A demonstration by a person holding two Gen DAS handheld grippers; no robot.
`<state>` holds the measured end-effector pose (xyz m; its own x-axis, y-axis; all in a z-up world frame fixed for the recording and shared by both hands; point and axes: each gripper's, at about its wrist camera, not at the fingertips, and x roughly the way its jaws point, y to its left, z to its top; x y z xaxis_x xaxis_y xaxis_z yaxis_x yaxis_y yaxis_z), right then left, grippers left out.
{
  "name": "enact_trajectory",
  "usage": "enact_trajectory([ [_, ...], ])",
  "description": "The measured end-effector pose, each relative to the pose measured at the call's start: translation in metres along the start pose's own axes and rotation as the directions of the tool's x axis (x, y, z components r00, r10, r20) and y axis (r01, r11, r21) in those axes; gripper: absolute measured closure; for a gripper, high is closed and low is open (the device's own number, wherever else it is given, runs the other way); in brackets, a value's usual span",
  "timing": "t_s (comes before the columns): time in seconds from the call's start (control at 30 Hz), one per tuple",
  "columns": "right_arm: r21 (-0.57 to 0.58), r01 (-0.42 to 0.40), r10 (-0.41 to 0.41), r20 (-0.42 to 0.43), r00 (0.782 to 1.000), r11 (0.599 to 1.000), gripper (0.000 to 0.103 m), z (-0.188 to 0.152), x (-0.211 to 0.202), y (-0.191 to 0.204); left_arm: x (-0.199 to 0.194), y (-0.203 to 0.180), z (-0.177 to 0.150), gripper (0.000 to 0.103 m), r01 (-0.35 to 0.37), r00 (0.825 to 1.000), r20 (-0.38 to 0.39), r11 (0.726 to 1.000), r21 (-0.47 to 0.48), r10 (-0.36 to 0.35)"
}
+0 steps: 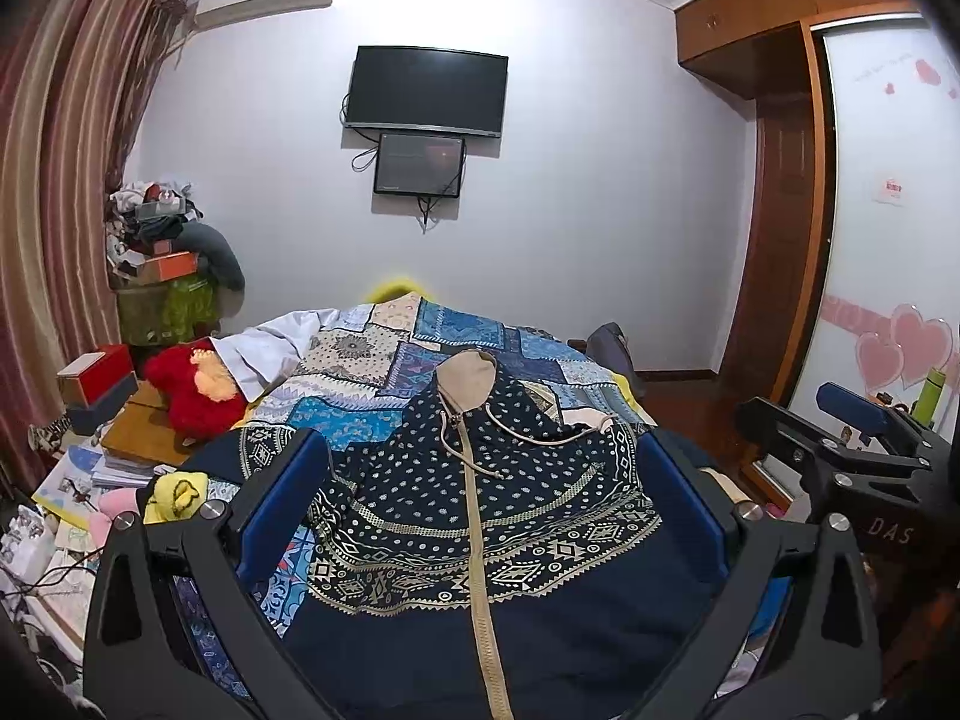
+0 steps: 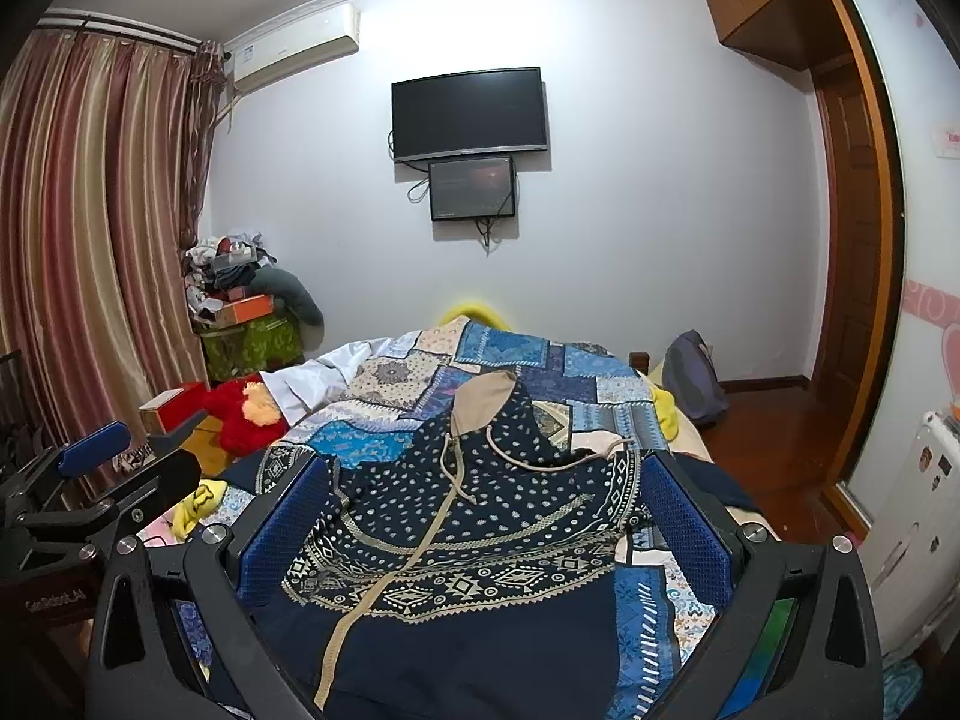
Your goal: Fold large clothes
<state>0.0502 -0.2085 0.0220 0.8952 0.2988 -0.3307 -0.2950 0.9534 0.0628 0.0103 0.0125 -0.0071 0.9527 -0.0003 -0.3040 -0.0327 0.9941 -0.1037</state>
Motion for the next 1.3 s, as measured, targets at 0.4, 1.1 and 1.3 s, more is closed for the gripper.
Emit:
enact_trajectory([
  [0.4,-0.017,0.006,-0.006,0.005,1.000,1.000,0.000,0.0022,0.0021,0.0054,0.0022,0.0021,-0.0036,0.000,-0.008,1.000,0.000,1.000,-0.017,0.008],
  [1.1,-0.018,0.006,-0.005,0.007,1.000,1.000,0.000,0.0030,0.0011,0.0062,0.0017,0.0011,-0.0032,0.000,-0.006,1.000,-0.001,1.000,-0.010,0.006],
  [1.3,-0.016,0.005,-0.005,0.005,1.000,1.000,0.000,0.0028,0.0015,0.0062,0.0010,0.0015,-0.0025,0.000,-0.006,1.000,0.000,1.000,-0.011,0.006],
])
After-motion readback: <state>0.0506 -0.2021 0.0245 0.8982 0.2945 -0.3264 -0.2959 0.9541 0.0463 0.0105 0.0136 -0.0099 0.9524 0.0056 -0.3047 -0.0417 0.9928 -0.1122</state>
